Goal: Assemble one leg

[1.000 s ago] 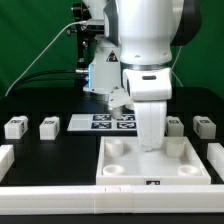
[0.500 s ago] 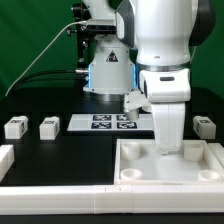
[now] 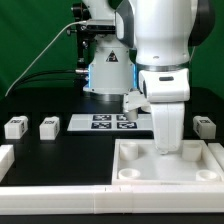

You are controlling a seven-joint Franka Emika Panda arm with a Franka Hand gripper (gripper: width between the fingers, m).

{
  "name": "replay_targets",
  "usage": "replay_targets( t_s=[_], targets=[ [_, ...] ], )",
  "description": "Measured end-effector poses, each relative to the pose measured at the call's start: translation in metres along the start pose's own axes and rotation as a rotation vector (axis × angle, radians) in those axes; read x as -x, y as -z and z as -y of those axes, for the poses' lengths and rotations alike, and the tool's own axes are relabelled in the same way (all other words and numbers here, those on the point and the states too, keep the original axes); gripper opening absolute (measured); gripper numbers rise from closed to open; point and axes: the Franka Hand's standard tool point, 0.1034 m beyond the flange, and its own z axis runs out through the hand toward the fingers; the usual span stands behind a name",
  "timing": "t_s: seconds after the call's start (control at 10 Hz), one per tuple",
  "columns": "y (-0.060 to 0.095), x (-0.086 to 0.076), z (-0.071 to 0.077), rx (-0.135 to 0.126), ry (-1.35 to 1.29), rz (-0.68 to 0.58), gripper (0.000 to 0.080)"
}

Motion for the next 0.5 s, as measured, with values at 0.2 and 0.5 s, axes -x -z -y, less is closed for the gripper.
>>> replay_targets(
  t_s=[0.2, 0.5],
  targets=[
    [-0.0003, 0.0038, 0.0000, -0.001, -0.008, 0.001, 0.0317],
    [0.0017, 0.0034, -0.0020, 0.003, -0.018, 0.001, 0.0603]
  ],
)
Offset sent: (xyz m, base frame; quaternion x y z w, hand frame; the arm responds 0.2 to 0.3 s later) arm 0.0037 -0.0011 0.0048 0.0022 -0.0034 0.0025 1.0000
